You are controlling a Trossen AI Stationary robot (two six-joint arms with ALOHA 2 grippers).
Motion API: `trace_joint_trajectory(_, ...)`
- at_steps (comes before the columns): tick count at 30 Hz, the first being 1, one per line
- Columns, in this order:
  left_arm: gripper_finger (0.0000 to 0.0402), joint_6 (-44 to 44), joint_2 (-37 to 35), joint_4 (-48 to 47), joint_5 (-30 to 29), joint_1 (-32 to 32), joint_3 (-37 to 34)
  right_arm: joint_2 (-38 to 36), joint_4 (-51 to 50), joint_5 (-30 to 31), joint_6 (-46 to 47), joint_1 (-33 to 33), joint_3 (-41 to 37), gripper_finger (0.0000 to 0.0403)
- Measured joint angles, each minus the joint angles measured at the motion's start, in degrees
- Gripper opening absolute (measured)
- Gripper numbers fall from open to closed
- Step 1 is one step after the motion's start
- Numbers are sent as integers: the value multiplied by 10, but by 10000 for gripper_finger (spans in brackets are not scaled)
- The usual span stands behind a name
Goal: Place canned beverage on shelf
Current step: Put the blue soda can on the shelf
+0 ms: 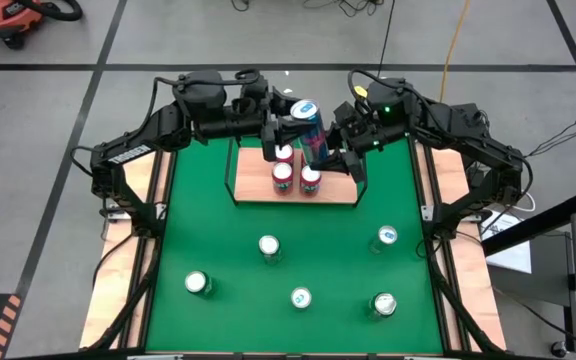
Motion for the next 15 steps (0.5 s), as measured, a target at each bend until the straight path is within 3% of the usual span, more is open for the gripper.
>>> trace_joint_trajectory(15,297,-71,-2,-29,58,25,0,0,-8,7,-10,0,0,242)
